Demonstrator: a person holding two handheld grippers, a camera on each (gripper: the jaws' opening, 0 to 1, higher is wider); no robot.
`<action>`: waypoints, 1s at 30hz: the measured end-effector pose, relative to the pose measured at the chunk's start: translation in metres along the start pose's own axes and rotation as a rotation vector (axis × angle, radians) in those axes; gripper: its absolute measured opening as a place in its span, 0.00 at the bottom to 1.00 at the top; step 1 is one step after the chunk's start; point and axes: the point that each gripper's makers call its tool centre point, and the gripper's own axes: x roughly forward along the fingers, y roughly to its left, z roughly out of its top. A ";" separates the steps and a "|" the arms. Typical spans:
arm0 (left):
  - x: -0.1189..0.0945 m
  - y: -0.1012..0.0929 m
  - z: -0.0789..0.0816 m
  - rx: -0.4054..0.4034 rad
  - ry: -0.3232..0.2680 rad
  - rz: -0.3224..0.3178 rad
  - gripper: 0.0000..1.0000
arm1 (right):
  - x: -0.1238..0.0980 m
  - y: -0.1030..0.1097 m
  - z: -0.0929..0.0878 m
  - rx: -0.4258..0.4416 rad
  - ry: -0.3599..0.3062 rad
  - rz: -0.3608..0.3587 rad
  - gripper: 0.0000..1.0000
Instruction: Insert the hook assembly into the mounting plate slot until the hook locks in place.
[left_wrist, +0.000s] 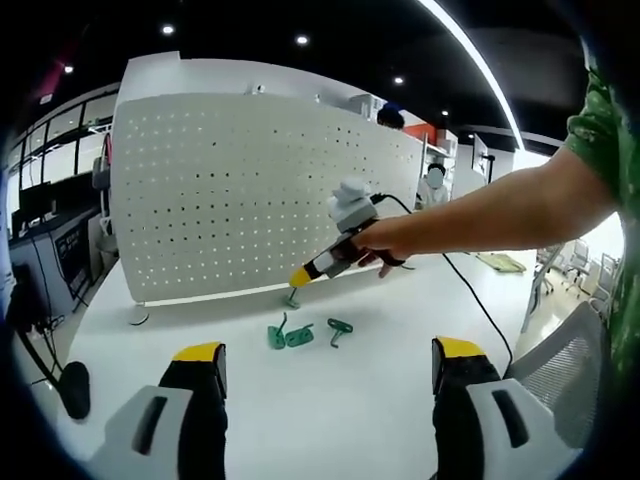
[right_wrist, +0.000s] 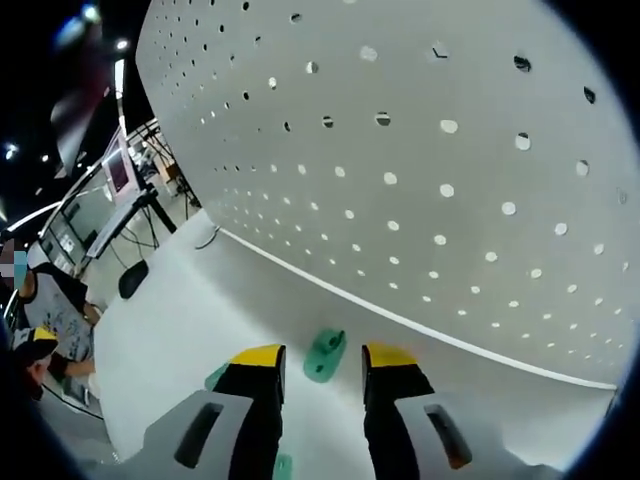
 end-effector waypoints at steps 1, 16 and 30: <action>0.000 0.000 -0.001 0.004 0.006 0.000 0.87 | 0.001 0.000 0.000 0.000 0.003 0.000 0.30; 0.001 0.001 -0.001 0.030 0.022 0.001 0.86 | 0.009 -0.007 -0.004 0.012 0.032 -0.018 0.24; 0.000 0.001 -0.003 0.024 0.026 -0.003 0.86 | 0.021 -0.006 -0.009 0.019 0.057 -0.029 0.21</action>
